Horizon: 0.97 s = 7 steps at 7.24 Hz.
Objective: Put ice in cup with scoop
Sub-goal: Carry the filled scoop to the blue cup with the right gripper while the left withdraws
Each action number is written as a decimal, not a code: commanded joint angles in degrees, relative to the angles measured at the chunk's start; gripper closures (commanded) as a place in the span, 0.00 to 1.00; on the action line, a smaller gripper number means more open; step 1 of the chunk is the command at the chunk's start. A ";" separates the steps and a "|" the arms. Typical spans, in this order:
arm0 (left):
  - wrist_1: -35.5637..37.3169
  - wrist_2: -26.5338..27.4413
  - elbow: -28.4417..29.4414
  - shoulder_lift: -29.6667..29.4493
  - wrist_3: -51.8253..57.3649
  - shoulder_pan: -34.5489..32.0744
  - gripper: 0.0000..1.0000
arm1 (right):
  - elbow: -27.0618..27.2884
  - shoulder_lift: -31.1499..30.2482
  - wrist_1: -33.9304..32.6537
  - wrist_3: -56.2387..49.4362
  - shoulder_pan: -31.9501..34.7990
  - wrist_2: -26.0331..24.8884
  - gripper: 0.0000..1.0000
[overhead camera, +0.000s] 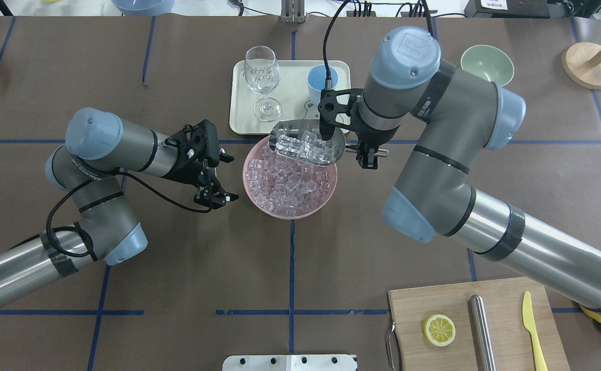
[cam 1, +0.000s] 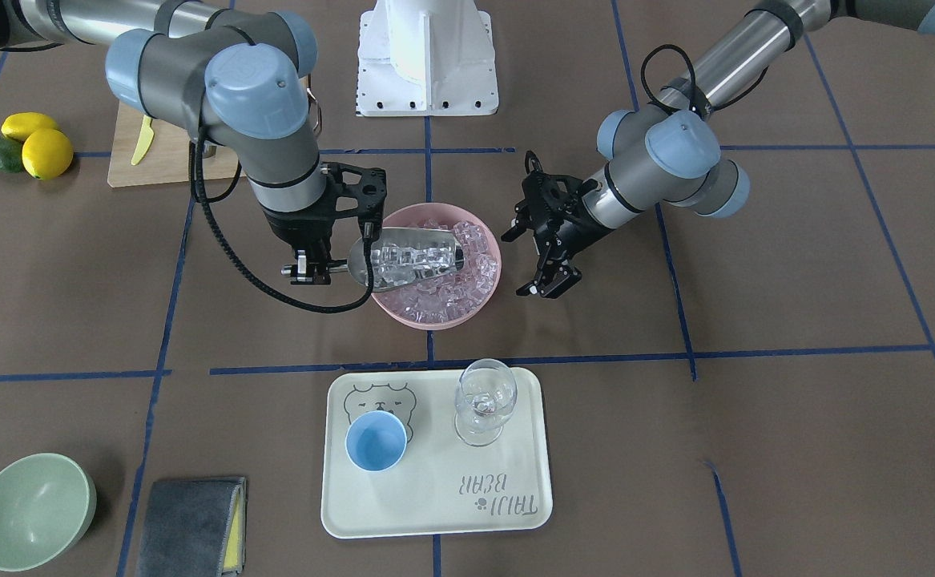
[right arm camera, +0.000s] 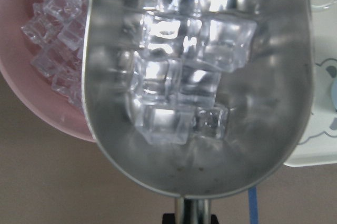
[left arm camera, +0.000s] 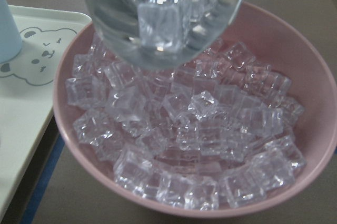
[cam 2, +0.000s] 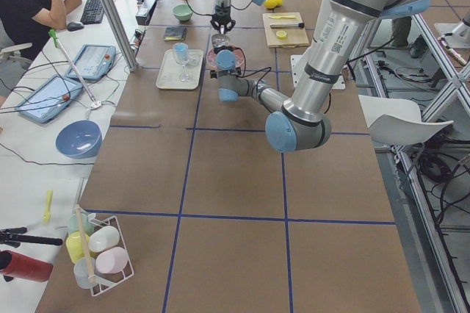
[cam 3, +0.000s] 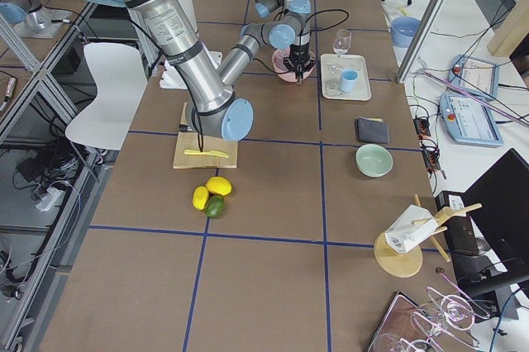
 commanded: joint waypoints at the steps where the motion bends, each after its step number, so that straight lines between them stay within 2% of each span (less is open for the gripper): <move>1: 0.39 0.33 -2.23 3.83 -0.31 -3.13 0.00 | 4.02 -2.25 -0.56 0.01 6.02 4.48 1.00; 2: 1.79 0.33 -2.69 6.12 -0.57 -6.37 0.00 | 4.12 -2.09 -3.78 1.84 8.39 6.05 1.00; 3: 7.02 0.16 -3.30 6.75 -0.57 -9.10 0.00 | 4.04 -1.92 -5.99 6.12 10.24 7.72 1.00; 5: 17.83 0.16 -8.73 7.11 -0.66 -14.38 0.00 | 3.95 -1.74 -11.77 10.89 12.98 7.74 1.00; 7: 34.16 0.16 -15.84 8.07 -0.66 -20.96 0.00 | 2.55 -1.39 -15.49 14.32 12.90 6.95 1.00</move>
